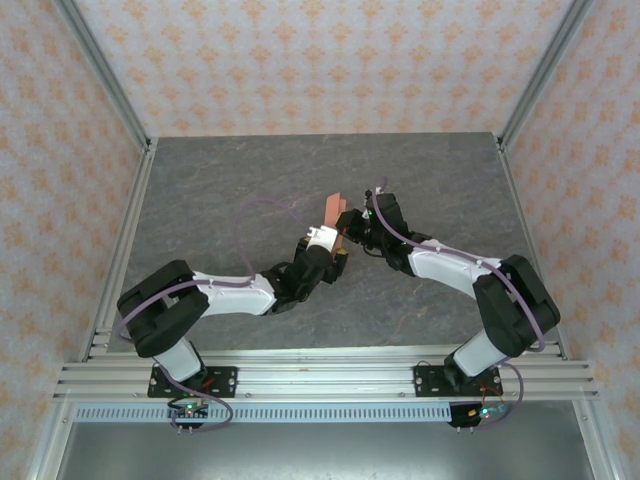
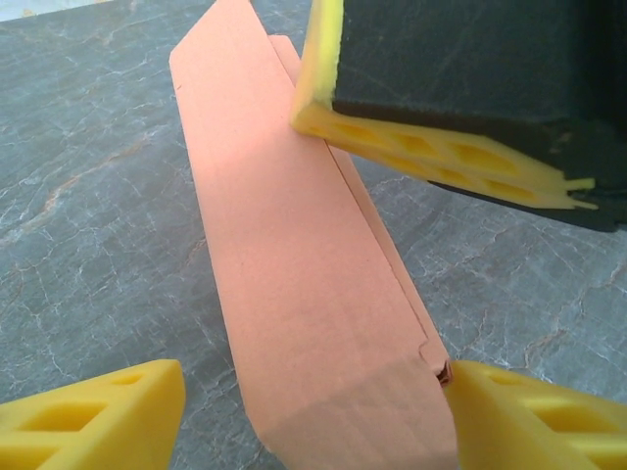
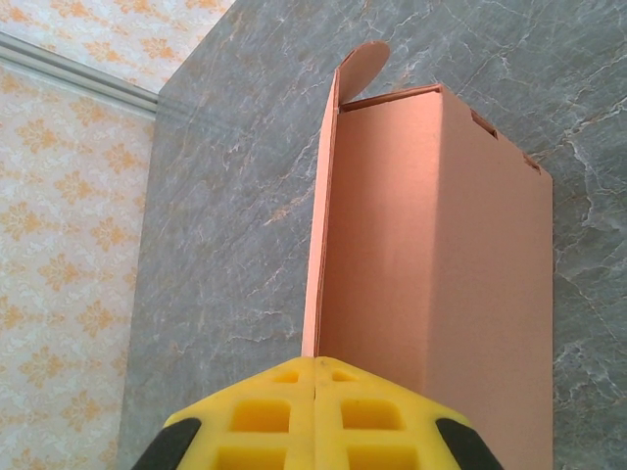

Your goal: Fold the paper box

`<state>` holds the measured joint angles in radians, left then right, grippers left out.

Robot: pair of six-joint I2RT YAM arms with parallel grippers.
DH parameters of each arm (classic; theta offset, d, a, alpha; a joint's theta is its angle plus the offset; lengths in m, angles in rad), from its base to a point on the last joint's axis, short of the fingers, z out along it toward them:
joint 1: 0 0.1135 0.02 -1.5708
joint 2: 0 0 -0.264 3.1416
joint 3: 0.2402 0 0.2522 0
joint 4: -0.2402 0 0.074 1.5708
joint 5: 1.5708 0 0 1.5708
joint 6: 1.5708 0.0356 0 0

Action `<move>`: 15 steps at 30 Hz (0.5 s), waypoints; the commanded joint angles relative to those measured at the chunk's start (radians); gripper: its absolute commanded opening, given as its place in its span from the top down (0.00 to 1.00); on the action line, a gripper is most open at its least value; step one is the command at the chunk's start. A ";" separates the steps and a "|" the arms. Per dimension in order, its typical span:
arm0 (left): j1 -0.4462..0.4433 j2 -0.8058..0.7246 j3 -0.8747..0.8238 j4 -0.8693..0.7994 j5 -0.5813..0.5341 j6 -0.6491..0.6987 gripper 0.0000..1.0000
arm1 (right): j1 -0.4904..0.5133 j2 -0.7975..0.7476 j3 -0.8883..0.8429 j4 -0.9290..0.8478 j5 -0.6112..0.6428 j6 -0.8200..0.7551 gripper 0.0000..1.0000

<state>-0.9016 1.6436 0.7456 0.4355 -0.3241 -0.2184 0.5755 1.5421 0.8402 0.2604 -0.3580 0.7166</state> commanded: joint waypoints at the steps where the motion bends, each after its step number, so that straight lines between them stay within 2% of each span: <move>1: -0.003 0.016 0.027 0.063 -0.044 -0.003 0.32 | 0.003 0.005 0.012 -0.036 0.031 -0.010 1.00; 15: 0.008 0.042 0.026 0.083 -0.044 -0.002 0.50 | 0.004 -0.009 0.008 -0.035 0.038 -0.005 1.00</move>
<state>-0.9009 1.6768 0.7662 0.4885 -0.3336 -0.2180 0.5755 1.5417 0.8402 0.2607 -0.3424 0.7170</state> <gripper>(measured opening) 0.507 0.038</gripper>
